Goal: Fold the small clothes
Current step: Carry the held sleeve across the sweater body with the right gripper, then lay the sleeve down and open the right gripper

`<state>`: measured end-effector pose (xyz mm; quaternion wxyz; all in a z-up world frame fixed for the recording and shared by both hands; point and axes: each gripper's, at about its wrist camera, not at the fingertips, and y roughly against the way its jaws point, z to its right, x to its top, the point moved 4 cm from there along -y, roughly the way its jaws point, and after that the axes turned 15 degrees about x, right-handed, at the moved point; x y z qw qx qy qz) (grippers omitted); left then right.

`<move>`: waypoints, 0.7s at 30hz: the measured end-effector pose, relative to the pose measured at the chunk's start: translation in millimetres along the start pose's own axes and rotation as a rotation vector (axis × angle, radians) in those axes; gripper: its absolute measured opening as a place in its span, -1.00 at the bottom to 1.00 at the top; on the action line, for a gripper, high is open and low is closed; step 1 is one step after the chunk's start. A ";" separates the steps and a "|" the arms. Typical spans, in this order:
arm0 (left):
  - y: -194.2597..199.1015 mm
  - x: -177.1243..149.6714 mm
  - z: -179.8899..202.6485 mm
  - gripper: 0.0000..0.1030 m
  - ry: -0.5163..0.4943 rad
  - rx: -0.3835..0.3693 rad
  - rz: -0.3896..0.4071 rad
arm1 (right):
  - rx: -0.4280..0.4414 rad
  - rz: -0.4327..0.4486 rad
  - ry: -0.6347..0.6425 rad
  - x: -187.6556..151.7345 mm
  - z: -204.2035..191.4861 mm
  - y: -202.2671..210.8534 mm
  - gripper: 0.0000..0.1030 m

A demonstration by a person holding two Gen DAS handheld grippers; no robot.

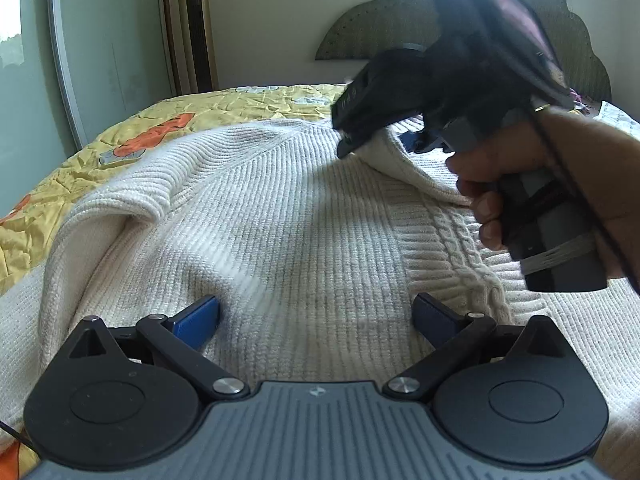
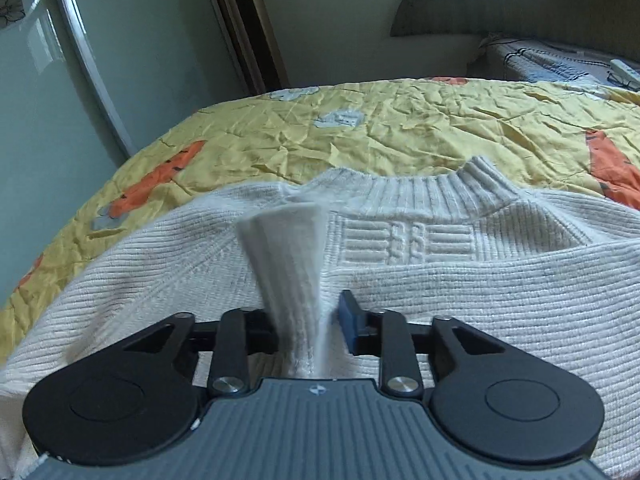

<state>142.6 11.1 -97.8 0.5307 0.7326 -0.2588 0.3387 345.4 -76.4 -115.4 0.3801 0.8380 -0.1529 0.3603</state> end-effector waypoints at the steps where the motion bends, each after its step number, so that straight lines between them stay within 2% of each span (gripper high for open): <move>1: 0.1 -0.1 0.1 1.00 -0.001 0.000 0.000 | 0.035 0.010 -0.011 0.6 -2.7 5.2 0.06; 4: 2.0 -0.6 0.8 1.00 -0.003 0.003 0.001 | 0.151 0.038 -0.024 1.2 -9.5 21.7 0.16; 9: 2.3 0.5 -0.2 1.00 -0.004 0.003 -0.002 | 0.201 -0.066 -0.061 -11.0 -9.3 12.1 0.29; 11: 6.3 1.1 -2.7 1.00 -0.009 0.000 -0.005 | 0.196 -0.040 -0.069 -12.2 -12.2 15.6 0.28; 13: 15.2 1.6 -9.1 1.00 -0.001 -0.009 0.006 | 0.264 -0.005 -0.108 -10.4 -16.6 23.9 0.29; 15: 28.0 2.2 -17.3 1.00 0.017 -0.027 0.015 | 0.320 0.002 -0.119 -10.0 -21.2 28.1 0.41; 17: 37.5 3.6 -26.8 1.00 0.030 -0.029 0.018 | 0.275 -0.048 -0.103 -13.3 -22.9 20.3 0.51; 18: 42.2 4.6 -33.5 1.00 0.035 -0.011 0.016 | 0.233 -0.097 -0.091 -17.8 -21.8 13.0 0.43; 21: 54.8 6.0 -62.1 1.00 0.072 0.076 0.046 | 0.192 -0.085 -0.043 -22.5 -30.7 14.9 0.47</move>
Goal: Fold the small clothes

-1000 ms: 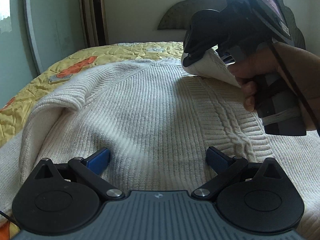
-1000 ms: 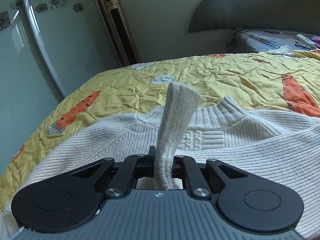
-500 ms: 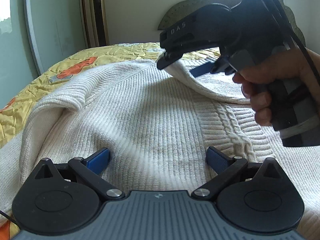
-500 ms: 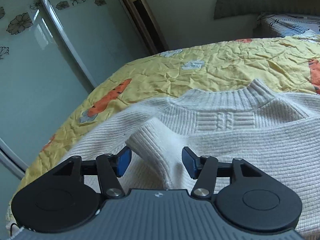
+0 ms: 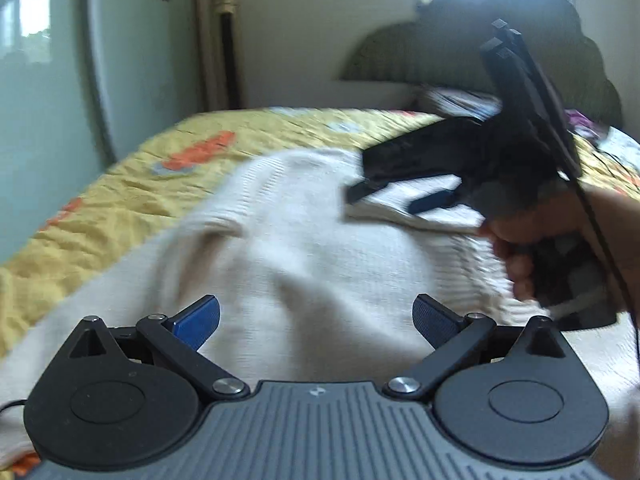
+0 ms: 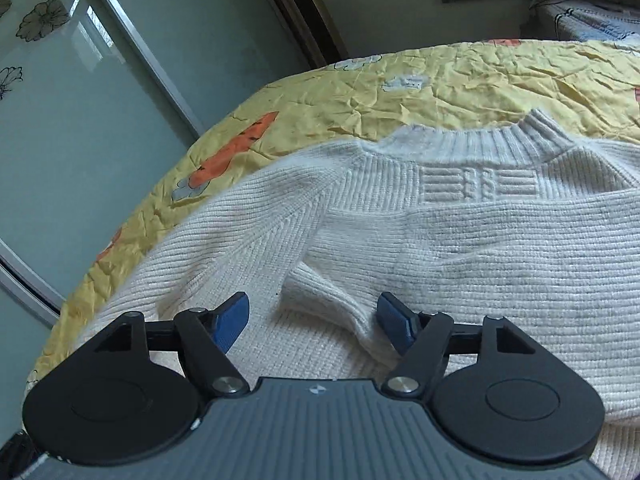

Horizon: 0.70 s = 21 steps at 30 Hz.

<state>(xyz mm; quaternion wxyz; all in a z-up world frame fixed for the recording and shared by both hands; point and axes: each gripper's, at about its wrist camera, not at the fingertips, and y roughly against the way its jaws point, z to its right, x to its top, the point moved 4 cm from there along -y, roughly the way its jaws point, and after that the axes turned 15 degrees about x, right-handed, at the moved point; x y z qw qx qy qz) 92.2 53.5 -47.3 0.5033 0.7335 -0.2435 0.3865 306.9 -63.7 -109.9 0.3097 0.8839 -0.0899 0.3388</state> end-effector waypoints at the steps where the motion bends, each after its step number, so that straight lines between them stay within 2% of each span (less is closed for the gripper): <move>1: 3.5 0.7 -14.5 1.00 0.016 0.051 0.016 | -0.010 0.008 0.027 -0.8 -7.4 2.3 0.47; 4: 7.3 -0.9 -55.2 1.00 0.071 0.178 0.018 | -0.020 0.023 0.212 -6.3 -44.9 6.6 0.47; 6: 8.4 -5.9 -83.4 1.00 0.130 0.210 -0.016 | -0.023 0.024 0.374 -13.3 -78.6 5.9 0.47; 9: 11.2 -19.4 -129.5 1.00 0.213 0.276 -0.076 | 0.023 0.018 0.593 -32.3 -128.6 3.0 0.45; 11: 12.2 -24.9 -157.1 1.00 0.209 0.402 -0.079 | 0.060 -0.005 0.752 -52.7 -162.6 -0.9 0.45; 13: 14.2 -27.5 -187.7 1.00 0.209 0.559 -0.065 | 0.099 -0.045 0.918 -78.9 -193.0 -5.3 0.44; 15: 16.0 -29.7 -215.6 1.00 0.245 0.641 -0.068 | 0.135 -0.107 1.095 -111.5 -225.4 -13.1 0.42; 17: 16.3 -31.1 -240.2 1.00 0.319 0.637 -0.104 | 0.171 -0.167 1.224 -141.8 -249.3 -19.5 0.33; 21: 19.4 -35.4 -263.3 1.00 0.476 0.470 -0.179 | 0.196 -0.275 1.367 -183.7 -274.1 -36.7 0.17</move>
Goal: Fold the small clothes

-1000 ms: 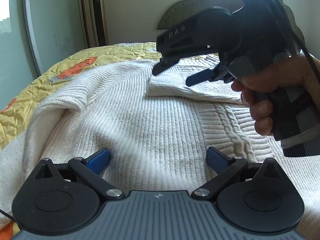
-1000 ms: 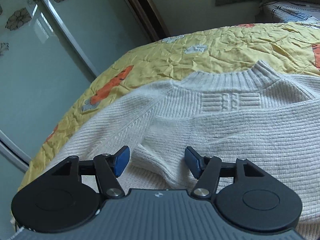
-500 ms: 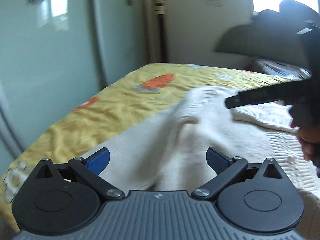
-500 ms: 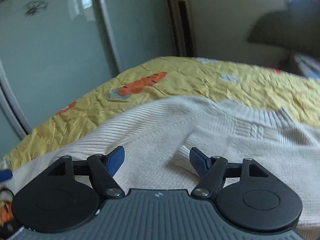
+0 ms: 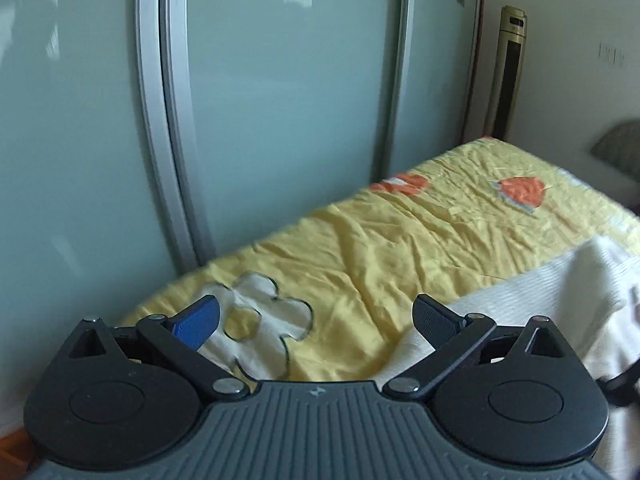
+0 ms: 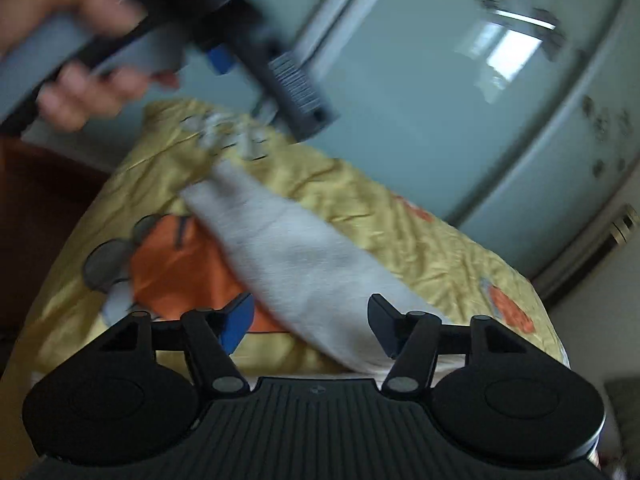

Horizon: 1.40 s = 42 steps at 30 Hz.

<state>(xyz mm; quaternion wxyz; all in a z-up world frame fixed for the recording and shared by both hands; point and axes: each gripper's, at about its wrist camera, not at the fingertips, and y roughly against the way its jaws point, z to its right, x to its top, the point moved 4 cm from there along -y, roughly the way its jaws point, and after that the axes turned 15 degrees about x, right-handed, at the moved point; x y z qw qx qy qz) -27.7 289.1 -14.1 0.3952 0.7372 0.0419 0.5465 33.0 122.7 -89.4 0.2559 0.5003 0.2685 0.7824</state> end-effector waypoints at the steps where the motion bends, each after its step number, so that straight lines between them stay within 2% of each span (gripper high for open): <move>1: -1.8 0.2 -2.6 1.00 0.021 -0.035 -0.029 | -0.007 -0.028 0.034 1.4 -8.7 -7.2 0.15; 3: -3.1 -3.0 -8.3 1.00 0.072 -0.116 -0.102 | -0.033 -0.060 0.088 3.5 -19.9 -18.6 0.04; 5: -8.6 -6.9 -10.6 1.00 0.116 -0.201 -0.187 | -0.073 -0.051 0.142 8.9 -25.6 -25.4 0.02; 7: -18.0 -13.8 -8.9 1.00 0.166 -0.286 -0.291 | -0.094 -0.047 0.166 17.3 -29.4 -33.2 -0.09; 8: -21.3 -16.7 -7.8 1.00 0.184 -0.319 -0.331 | -0.085 -0.043 0.164 20.2 -30.1 -37.1 -0.36; 9: -23.6 -20.1 -7.6 1.00 0.203 -0.355 -0.372 | -0.071 -0.043 0.155 23.0 -30.9 -41.6 -0.52; 10: -28.5 -23.3 -5.7 1.00 0.221 -0.388 -0.410 | -0.068 -0.040 0.147 25.3 -32.5 -46.3 -0.66; 12: -32.3 -29.5 -4.3 1.00 0.255 -0.452 -0.463 | -0.074 -0.003 0.112 30.0 -28.8 -43.5 -0.80; 19: -42.9 -43.8 13.2 1.00 0.421 -0.691 -0.615 | 0.022 0.214 -0.309 39.1 30.9 8.4 -0.80; 21: -50.2 -44.6 17.0 0.99 0.490 -0.696 -0.624 | 0.054 0.233 -0.357 37.4 36.3 17.5 -0.80; 24: -63.4 -44.6 19.8 0.94 0.561 -0.651 -0.603 | 0.067 0.217 -0.331 33.8 27.4 22.8 -0.79; 25: -68.8 -44.4 20.7 0.85 0.579 -0.636 -0.609 | 0.072 0.206 -0.322 32.2 21.8 21.8 -0.79; 26: -72.7 -45.6 22.7 0.52 0.592 -0.629 -0.624 | 0.079 0.197 -0.318 29.5 18.6 20.7 -0.79; 27: -76.1 -46.7 25.3 0.11 0.599 -0.633 -0.637 | 0.082 0.187 -0.315 27.9 16.0 20.3 -0.80; 28: -79.8 -48.2 27.0 -0.11 0.605 -0.643 -0.646 | 0.083 0.178 -0.309 26.4 10.3 13.5 -0.80; 29: -81.8 -49.8 29.0 -0.46 0.609 -0.644 -0.654 | 0.087 0.171 -0.309 25.2 8.5 12.3 -0.79; 30: -84.1 -51.5 30.5 -0.66 0.609 -0.631 -0.662 | 0.102 0.164 -0.314 24.4 8.1 12.5 -0.78; 32: -84.1 -50.5 31.5 -0.86 0.589 -0.613 -0.638 | 0.128 0.169 -0.317 23.1 7.0 19.1 -0.63; 35: -75.8 -36.0 36.3 -0.87 0.496 -0.583 -0.519 | 0.112 0.221 -0.358 14.4 22.5 44.7 -0.44; 38: -66.3 -7.6 44.1 -0.87 0.382 -0.539 -0.373 | -0.013 0.268 -0.462 -5.6 58.8 70.8 -0.07; 39: -65.2 4.3 46.7 -0.87 0.353 -0.524 -0.329 | -0.079 0.272 -0.517 -17.0 75.6 77.7 0.04; 42: -62.6 50.1 54.7 -0.87 0.267 -0.445 -0.166 | -0.233 0.248 -0.670 -50.7 113.5 89.0 0.16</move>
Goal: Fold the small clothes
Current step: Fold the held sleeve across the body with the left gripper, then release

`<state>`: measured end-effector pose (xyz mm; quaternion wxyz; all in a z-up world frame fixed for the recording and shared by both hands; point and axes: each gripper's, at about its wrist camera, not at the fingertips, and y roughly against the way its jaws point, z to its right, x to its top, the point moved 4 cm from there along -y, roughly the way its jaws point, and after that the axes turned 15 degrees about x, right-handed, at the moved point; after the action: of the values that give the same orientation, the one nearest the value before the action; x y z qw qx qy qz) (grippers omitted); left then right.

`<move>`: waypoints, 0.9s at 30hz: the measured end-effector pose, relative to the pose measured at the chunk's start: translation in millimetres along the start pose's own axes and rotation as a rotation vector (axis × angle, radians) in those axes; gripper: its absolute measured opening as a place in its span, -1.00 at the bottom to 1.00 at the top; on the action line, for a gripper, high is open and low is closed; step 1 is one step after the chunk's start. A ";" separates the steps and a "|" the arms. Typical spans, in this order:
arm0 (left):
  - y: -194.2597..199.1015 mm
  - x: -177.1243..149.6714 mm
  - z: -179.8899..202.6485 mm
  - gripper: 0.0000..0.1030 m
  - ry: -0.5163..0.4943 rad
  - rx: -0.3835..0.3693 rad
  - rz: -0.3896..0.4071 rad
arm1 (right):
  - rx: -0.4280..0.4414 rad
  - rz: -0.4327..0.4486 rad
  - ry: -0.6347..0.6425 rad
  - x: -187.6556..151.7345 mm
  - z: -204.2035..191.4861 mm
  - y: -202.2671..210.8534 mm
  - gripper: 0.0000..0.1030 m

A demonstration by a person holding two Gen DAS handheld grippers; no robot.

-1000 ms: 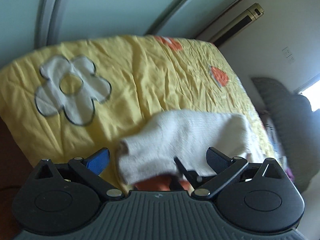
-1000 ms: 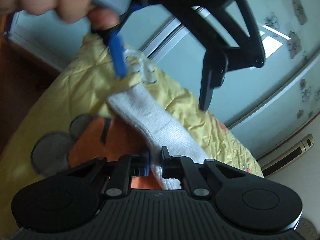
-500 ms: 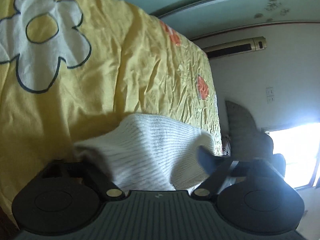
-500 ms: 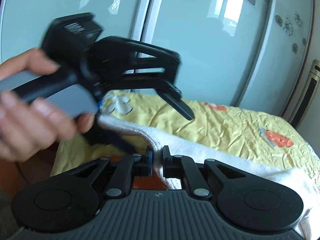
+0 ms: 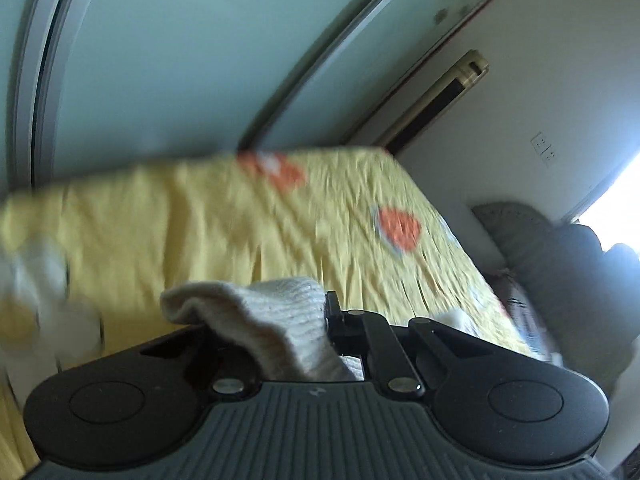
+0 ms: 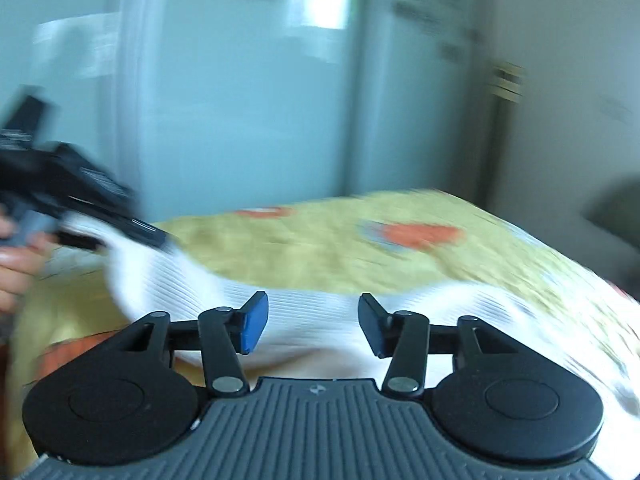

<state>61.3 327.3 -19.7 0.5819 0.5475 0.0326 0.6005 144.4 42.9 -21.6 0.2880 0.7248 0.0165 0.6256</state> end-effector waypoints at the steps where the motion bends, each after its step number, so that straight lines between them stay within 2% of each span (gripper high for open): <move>1: 1.1 14.9 9.3 -0.87 -0.039 0.034 0.062 | -0.032 -0.016 -0.050 -3.8 14.9 -1.4 0.19; 3: 5.1 39.6 30.0 -0.88 -0.117 0.095 0.186 | -0.060 -0.072 -0.148 -14.9 36.9 -6.4 0.25; 5: 9.1 54.5 50.5 -0.88 -0.177 0.139 0.286 | -0.042 -0.143 -0.212 -30.1 49.5 -17.1 0.34; 7: 13.5 61.1 71.8 -0.88 -0.211 0.134 0.330 | -0.034 -0.215 -0.234 -47.9 51.2 -26.8 0.36; 8: 15.2 61.0 82.9 -0.88 -0.220 0.116 0.333 | -0.044 -0.213 -0.234 -52.9 50.1 -26.3 0.37; 11: 17.1 43.7 120.9 -0.88 -0.284 0.046 0.311 | -0.054 -0.112 -0.288 -53.0 55.4 -8.5 0.37; 16: 13.2 -10.1 179.4 -0.87 -0.405 -0.096 0.227 | -0.120 0.085 -0.452 -46.6 102.4 38.0 0.38; 18: 11.3 -28.4 198.1 -0.87 -0.427 -0.143 0.186 | -0.178 0.124 -0.471 -49.3 115.0 58.3 0.39; 22: 3.8 -58.4 232.8 -0.87 -0.460 -0.214 0.110 | -0.279 0.142 -0.519 -65.0 135.8 92.2 0.39; 27: 4.4 -99.4 267.4 -0.87 -0.516 -0.296 0.048 | -0.274 0.221 -0.700 -99.4 163.2 120.1 0.52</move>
<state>216.9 92.9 28.2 0.6300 0.5919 -0.2174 0.4533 232.1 -160.2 -66.5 0.3012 0.8467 -0.2444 0.3643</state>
